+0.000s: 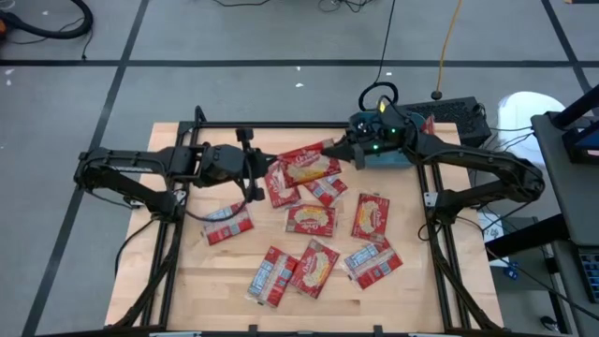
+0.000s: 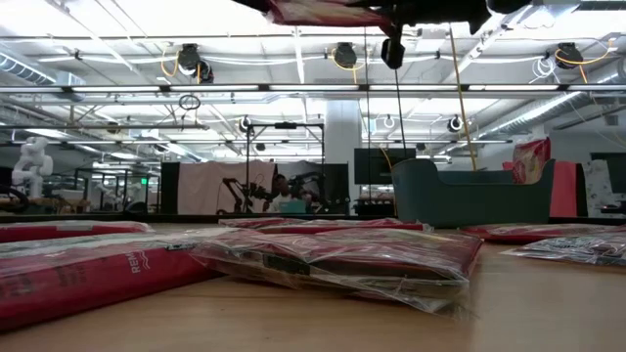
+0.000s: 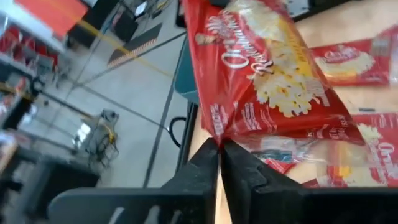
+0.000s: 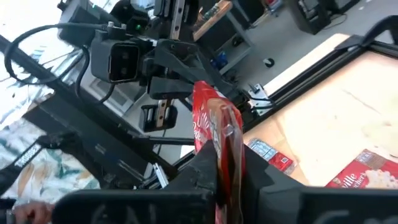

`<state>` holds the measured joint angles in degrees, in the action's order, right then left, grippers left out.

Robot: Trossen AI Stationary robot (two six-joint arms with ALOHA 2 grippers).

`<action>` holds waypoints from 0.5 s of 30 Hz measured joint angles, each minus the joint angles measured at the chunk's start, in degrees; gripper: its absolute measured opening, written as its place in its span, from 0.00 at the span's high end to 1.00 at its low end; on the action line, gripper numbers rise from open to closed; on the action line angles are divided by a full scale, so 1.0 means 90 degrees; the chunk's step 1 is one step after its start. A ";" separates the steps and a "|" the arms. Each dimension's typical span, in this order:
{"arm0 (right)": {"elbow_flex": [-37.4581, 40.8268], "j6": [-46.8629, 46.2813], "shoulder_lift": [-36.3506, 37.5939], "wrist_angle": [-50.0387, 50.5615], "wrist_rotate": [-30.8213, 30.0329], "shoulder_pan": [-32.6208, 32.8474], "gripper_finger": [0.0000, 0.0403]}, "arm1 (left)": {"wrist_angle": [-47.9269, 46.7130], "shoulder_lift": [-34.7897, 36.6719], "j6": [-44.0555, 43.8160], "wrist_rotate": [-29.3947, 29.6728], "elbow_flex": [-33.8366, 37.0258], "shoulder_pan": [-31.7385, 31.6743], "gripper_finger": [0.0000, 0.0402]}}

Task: Sort popcorn bags into baskets
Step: Put the popcorn bag into the blue bin

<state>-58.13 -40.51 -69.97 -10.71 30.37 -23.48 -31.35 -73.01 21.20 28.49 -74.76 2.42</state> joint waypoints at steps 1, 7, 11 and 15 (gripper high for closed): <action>0.0000 -0.0091 0.0017 0.0025 -0.0050 -0.0024 0.95 | -0.0004 0.0000 -0.0140 0.0011 0.0000 -0.0035 0.91; 0.0000 -0.0609 0.0228 0.0311 -0.0265 -0.0188 0.94 | -0.0020 0.0002 -0.0848 0.0158 0.0000 -0.0212 0.65; -0.0017 -0.0665 0.0610 0.0855 -0.0605 -0.0340 0.96 | -0.0052 0.0002 -0.1390 0.0304 0.0000 -0.0337 0.49; -0.0268 -0.0734 0.1048 0.2136 -0.1213 -0.0492 0.97 | -0.0246 0.0002 -0.2111 0.0369 0.0000 -0.0553 0.40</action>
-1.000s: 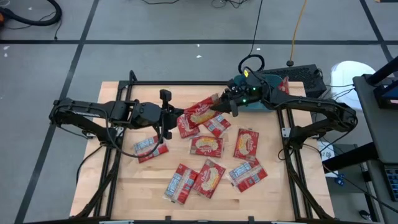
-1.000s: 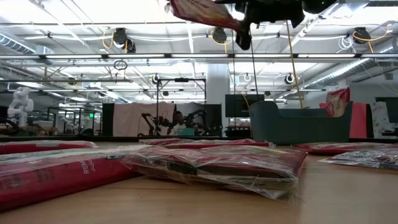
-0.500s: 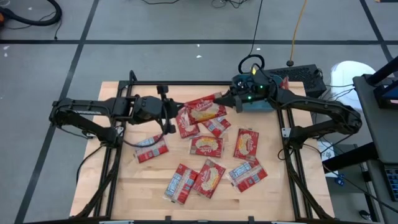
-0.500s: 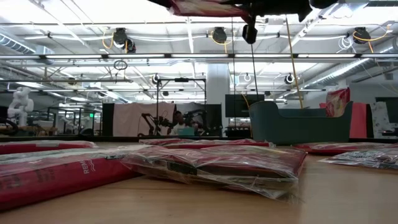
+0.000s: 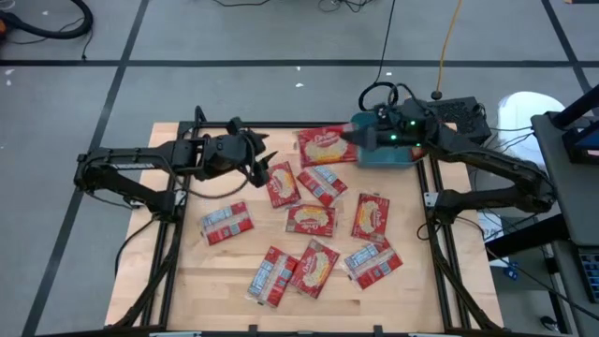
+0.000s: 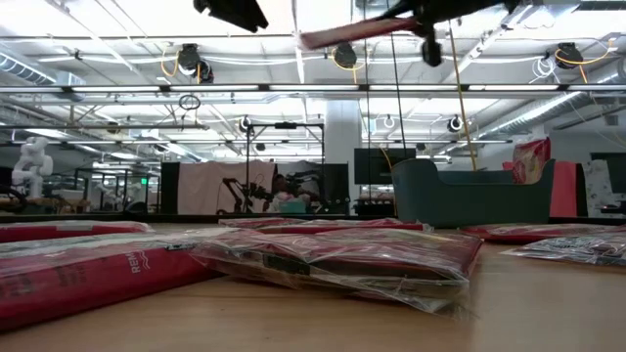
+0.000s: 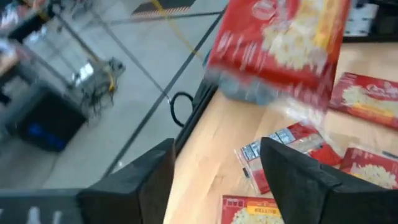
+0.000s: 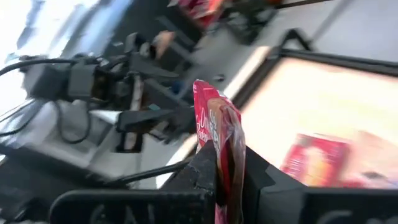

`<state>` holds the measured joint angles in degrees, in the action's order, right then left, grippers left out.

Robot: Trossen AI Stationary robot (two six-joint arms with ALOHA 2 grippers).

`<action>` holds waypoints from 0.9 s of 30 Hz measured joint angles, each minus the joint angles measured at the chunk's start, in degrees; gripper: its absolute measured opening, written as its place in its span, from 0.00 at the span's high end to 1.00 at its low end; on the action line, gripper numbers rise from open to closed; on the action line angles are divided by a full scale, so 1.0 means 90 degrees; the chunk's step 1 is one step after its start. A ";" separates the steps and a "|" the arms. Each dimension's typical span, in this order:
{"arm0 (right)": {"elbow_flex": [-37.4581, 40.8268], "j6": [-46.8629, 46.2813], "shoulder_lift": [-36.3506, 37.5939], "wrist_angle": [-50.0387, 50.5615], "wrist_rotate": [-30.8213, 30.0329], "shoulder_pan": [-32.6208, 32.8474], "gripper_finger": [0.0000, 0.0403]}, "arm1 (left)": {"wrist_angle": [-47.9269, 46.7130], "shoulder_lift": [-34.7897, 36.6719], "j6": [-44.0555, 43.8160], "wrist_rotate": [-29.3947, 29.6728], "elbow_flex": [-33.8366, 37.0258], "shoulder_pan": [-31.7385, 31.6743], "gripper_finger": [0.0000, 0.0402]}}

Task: Sort popcorn bags into baskets
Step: Put the popcorn bag into the blue bin

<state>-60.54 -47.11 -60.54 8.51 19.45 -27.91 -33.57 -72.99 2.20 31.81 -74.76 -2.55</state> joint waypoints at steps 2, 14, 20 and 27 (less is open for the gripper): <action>-0.0285 0.0138 0.0168 0.0840 -0.0360 -0.0053 0.97 | -0.0135 0.0000 -0.0360 -0.0004 0.0000 -0.0119 0.38; -0.2075 0.0698 0.0145 0.4317 -0.1567 -0.0445 0.97 | -0.0495 -0.0049 -0.0712 -0.0548 0.0003 -0.0794 0.44; -0.2413 0.0783 0.0041 0.5071 -0.2063 -0.0749 0.97 | -0.0491 -0.0046 -0.0719 -0.0757 0.0005 -0.0998 0.50; -0.2423 0.1019 -0.0199 0.5835 -0.2150 -0.1287 0.97 | -0.0489 -0.0046 -0.0755 -0.0760 0.0005 -0.1155 0.55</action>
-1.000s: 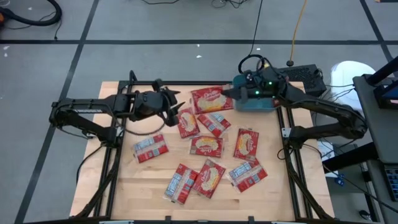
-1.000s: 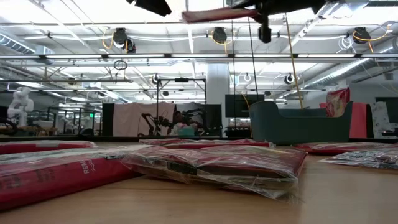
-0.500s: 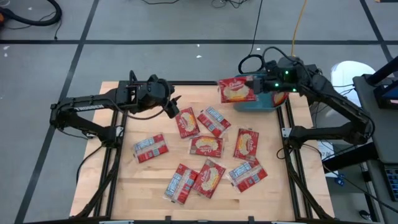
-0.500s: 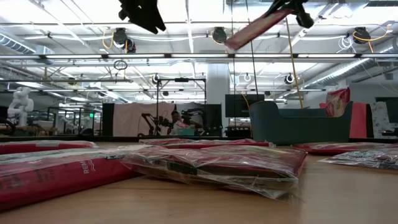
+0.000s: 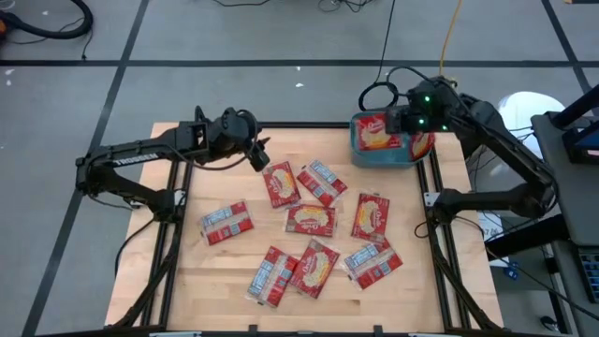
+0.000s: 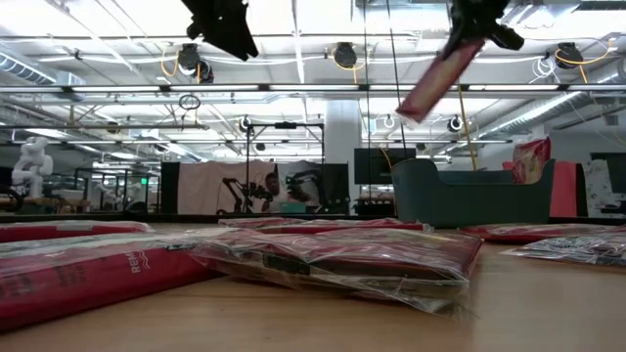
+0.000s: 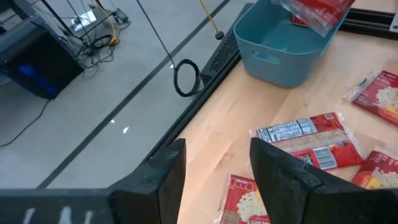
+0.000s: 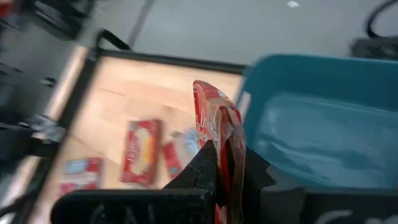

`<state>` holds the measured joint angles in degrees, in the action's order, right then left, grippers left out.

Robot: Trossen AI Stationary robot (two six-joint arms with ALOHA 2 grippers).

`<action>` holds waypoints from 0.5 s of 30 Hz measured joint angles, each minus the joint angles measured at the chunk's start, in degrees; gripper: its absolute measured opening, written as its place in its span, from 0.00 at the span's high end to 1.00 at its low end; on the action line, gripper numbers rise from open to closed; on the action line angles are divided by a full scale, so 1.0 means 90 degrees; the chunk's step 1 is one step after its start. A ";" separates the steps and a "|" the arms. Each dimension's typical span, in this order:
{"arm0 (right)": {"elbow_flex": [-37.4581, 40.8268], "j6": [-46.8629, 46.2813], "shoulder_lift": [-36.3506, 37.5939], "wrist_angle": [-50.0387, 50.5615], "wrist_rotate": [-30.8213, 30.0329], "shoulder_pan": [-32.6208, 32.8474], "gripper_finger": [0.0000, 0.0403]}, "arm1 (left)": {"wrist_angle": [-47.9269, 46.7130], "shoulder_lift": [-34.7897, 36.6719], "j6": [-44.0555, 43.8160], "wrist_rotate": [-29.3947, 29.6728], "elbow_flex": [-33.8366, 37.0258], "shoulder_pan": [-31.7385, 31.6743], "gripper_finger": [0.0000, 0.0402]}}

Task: Sort popcorn bags into baskets
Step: Put the popcorn bag into the blue bin

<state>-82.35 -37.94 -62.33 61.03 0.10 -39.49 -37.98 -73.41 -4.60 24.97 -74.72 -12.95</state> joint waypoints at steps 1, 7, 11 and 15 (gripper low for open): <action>0.0000 0.0086 -0.0052 0.0100 0.0006 -0.0075 0.97 | -0.0001 0.0000 -0.0023 -0.0002 0.0000 -0.0018 0.55; 0.0000 0.0361 -0.0225 -0.0071 0.0491 -0.0636 0.97 | 0.0000 0.0000 -0.0064 0.0000 0.0000 -0.0075 0.55; 0.0000 0.0389 -0.0254 -0.0409 0.0633 -0.0980 0.97 | -0.0001 0.0000 -0.0050 -0.0001 0.0000 -0.0073 0.55; -0.0205 0.0180 -0.0419 -0.0093 0.0670 -0.1362 0.97 | 0.0000 -0.0002 -0.0059 0.0000 0.0000 -0.0073 0.55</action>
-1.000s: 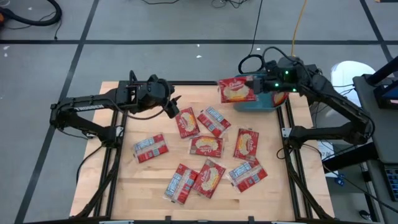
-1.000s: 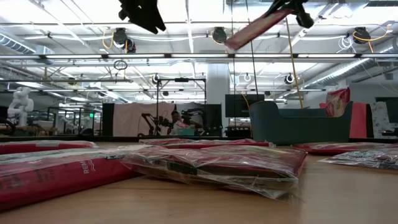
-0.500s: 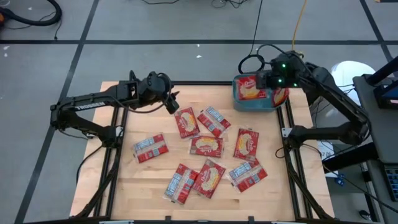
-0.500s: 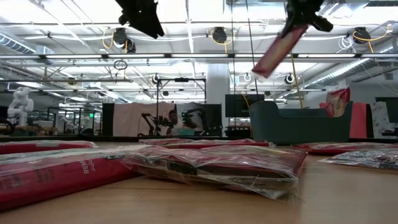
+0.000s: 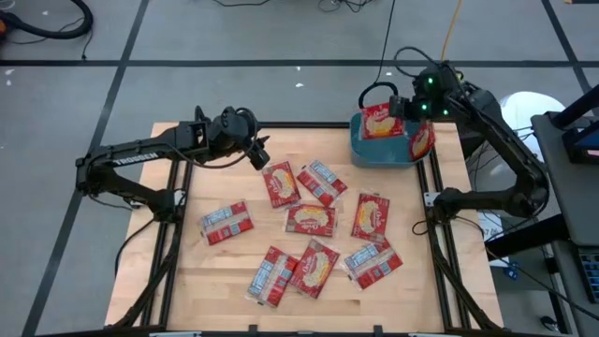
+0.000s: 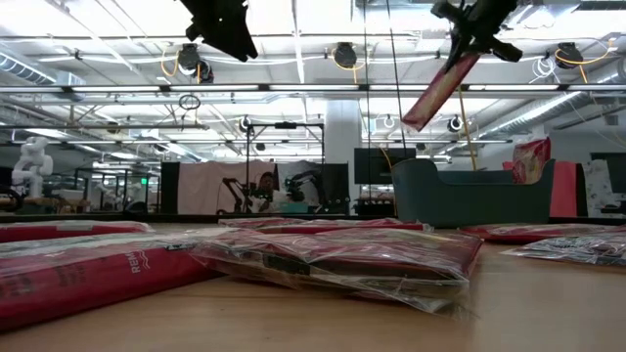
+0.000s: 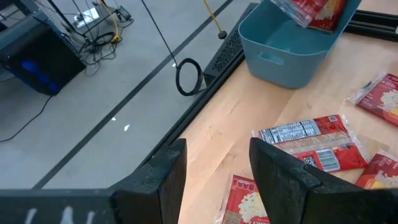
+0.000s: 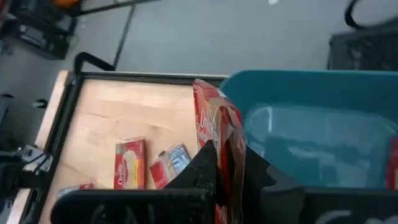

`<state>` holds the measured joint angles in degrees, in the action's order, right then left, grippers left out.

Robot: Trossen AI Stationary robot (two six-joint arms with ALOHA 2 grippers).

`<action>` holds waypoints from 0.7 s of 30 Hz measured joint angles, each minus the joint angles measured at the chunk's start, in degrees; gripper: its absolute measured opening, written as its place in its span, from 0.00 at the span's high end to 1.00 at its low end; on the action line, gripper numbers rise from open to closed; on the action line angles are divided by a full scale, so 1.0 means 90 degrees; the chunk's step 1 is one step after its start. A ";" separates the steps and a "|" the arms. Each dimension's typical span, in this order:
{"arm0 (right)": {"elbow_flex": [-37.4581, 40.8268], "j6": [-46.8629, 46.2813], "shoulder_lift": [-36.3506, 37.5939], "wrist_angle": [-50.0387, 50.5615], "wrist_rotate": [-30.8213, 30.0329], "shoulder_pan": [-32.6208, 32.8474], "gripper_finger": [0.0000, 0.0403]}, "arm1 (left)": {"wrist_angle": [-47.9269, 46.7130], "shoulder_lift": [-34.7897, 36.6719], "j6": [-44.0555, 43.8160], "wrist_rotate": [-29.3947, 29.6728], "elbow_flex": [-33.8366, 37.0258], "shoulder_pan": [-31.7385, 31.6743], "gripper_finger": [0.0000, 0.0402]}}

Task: Sort popcorn bags into baskets
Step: Put the popcorn bag into the blue bin

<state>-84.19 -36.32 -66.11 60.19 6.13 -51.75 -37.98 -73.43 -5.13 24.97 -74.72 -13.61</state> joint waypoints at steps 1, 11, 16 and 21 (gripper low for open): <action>-0.0182 0.0072 -0.0115 0.0238 -0.0006 -0.0085 0.97 | 0.0000 0.0000 -0.0002 0.0000 0.0000 0.0000 0.55; -0.2311 0.1739 -0.1947 0.3174 -0.0549 -0.0465 0.97 | -0.0007 -0.0063 0.0036 -0.0043 -0.0002 -0.0196 0.55; -0.2224 0.1967 -0.2346 0.3307 -0.1036 -0.0564 0.97 | 0.0008 -0.0056 0.0000 -0.0102 -0.0002 -0.0311 0.55; -0.1951 0.1965 -0.2459 0.3216 -0.1496 -0.0760 0.97 | 0.0002 -0.0056 -0.0165 -0.0104 -0.0002 -0.0321 0.55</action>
<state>-101.75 -18.63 -88.23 89.13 -7.33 -58.58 -37.95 -73.93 -6.61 24.03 -74.74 -16.49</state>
